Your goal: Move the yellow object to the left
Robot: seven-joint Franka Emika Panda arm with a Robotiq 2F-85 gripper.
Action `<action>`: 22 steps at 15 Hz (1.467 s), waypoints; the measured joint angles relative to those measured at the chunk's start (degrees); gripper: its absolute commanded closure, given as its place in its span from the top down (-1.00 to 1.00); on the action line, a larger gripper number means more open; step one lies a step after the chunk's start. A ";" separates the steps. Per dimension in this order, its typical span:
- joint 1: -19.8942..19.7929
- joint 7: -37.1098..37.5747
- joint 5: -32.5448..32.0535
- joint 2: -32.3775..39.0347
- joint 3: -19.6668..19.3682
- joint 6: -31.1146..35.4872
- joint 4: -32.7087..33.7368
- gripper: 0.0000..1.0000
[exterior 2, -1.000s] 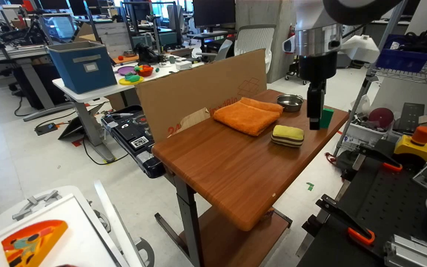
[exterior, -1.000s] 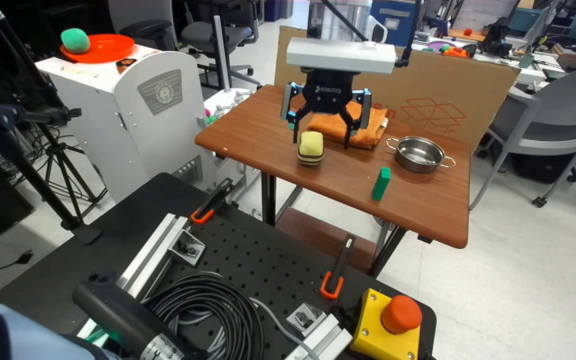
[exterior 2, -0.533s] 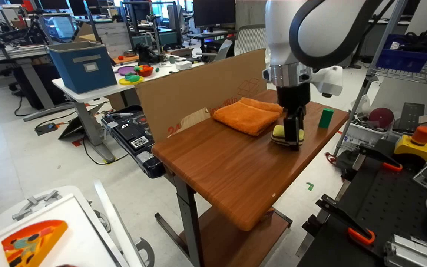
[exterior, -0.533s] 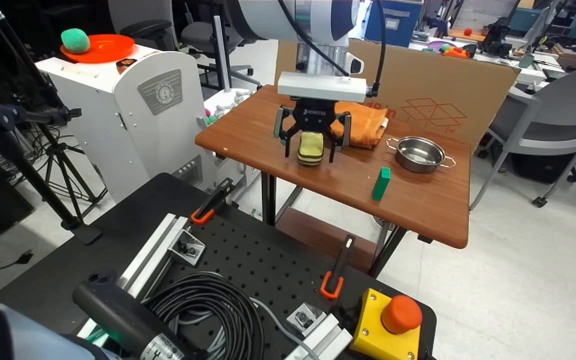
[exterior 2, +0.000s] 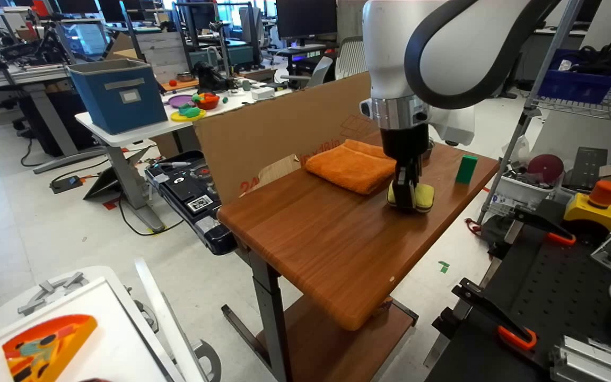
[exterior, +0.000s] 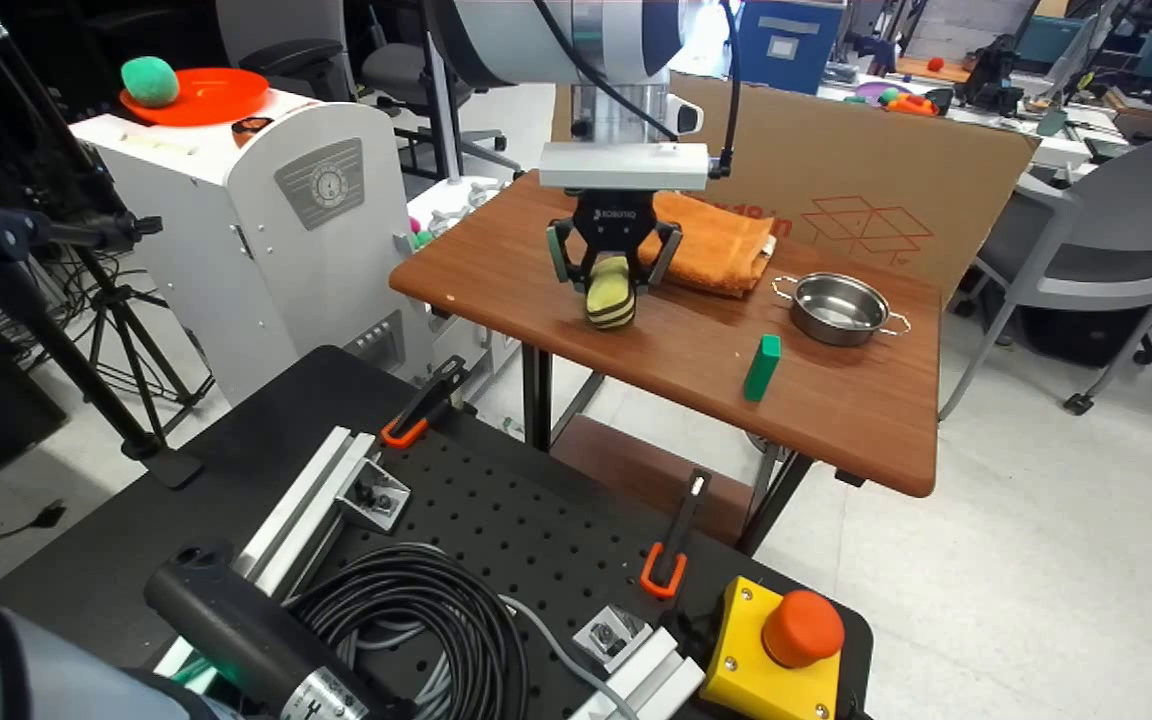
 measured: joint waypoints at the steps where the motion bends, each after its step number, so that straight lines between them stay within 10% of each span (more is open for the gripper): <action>1: 0.16 0.02 -0.22 -0.43 0.03 0.00 -0.31 -0.89; 12: 5.12 2.34 11.62 -13.30 11.52 2.38 -7.46 -0.92; 20: 5.45 3.79 14.06 -6.03 10.67 7.89 -6.48 -0.92; 22: 5.43 3.82 14.05 -2.83 9.81 8.59 -5.30 -0.17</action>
